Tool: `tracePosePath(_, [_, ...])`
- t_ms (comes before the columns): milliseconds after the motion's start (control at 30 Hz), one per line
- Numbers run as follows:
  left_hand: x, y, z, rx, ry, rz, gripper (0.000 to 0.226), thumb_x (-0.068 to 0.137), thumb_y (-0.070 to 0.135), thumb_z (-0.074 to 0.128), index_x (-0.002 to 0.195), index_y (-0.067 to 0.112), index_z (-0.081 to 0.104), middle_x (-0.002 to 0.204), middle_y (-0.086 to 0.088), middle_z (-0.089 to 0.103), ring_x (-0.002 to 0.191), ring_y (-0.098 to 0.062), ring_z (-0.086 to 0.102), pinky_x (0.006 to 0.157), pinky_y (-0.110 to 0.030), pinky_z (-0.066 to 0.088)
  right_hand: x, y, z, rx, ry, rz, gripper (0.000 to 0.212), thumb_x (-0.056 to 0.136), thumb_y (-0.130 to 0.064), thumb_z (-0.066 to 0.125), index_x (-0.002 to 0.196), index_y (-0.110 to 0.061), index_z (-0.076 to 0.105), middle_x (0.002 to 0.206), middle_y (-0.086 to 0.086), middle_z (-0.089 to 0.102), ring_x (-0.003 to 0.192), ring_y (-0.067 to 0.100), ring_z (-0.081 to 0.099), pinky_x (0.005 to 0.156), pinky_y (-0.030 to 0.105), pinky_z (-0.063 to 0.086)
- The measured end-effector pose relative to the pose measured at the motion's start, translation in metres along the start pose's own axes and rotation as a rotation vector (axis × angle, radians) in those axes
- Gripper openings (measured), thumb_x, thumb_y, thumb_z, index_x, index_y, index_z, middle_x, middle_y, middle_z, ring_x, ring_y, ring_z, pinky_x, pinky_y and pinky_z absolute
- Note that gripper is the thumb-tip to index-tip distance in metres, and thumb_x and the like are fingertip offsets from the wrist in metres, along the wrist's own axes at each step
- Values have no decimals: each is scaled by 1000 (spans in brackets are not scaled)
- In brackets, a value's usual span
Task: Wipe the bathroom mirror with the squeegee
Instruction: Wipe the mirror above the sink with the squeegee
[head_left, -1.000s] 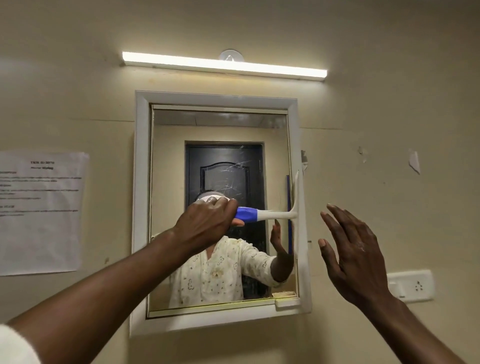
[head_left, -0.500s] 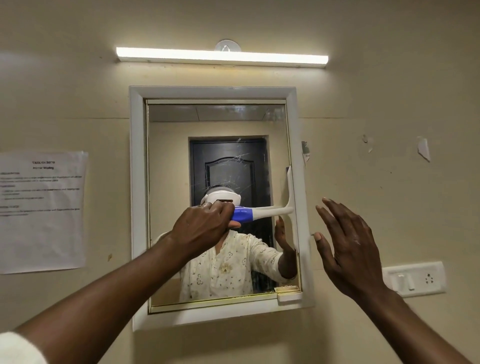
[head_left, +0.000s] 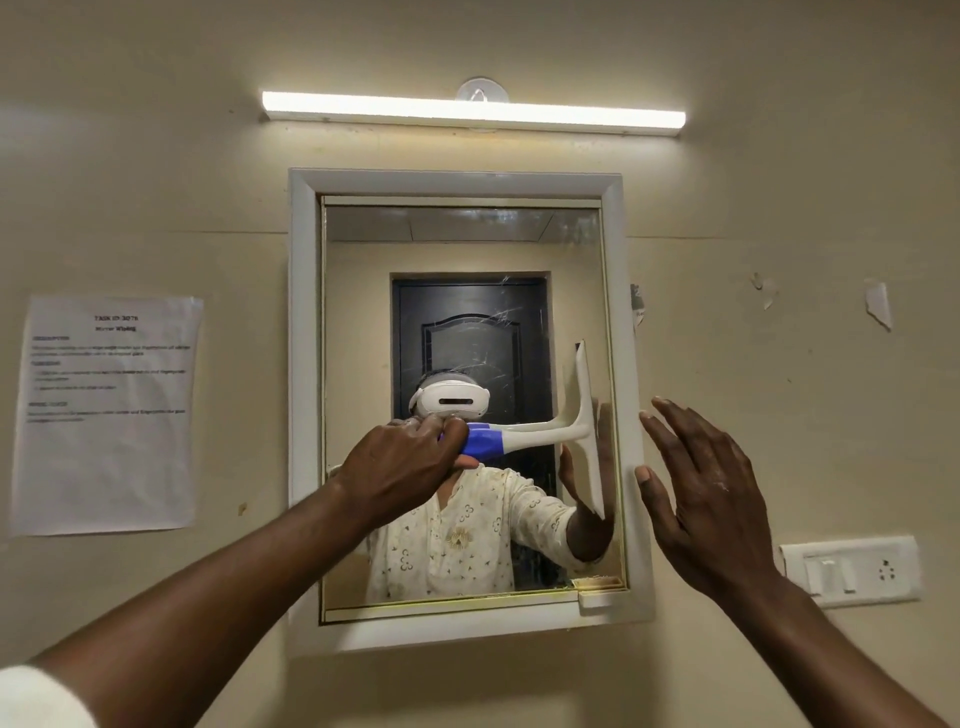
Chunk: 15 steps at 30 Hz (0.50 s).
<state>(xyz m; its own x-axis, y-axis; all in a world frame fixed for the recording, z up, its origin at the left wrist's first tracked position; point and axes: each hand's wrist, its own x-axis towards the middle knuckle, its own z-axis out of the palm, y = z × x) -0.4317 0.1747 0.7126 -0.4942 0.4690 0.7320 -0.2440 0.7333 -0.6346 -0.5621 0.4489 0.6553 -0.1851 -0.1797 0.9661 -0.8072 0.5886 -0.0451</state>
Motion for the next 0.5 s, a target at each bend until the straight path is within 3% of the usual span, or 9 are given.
tracePosePath(267, [-11, -25, -1, -1, -136, -27, 44, 95, 45, 49, 123, 12, 46, 99, -10, 63, 70, -18, 61, 61, -31, 53, 3, -22, 7, 9, -14, -27, 56, 91, -41, 35, 138, -14, 46, 147, 11, 43, 135, 31, 40, 106, 58, 37])
tracePosePath(433, [-26, -41, -12, 24, -51, 21, 44, 83, 43, 66, 106, 10, 50, 75, -10, 65, 49, -16, 58, 42, -28, 51, 4, -31, 11, 19, -13, -53, 54, 91, -39, 36, 140, -16, 44, 148, 9, 41, 137, 27, 36, 107, 56, 36])
tracePosePath(500, [-34, -48, -17, 11, -11, 21, 44, 82, 47, 59, 101, 11, 44, 69, -10, 63, 44, -16, 56, 38, -27, 51, 5, -36, 14, 22, -12, -58, 54, 91, -39, 37, 140, -16, 43, 149, 8, 40, 137, 25, 34, 108, 54, 35])
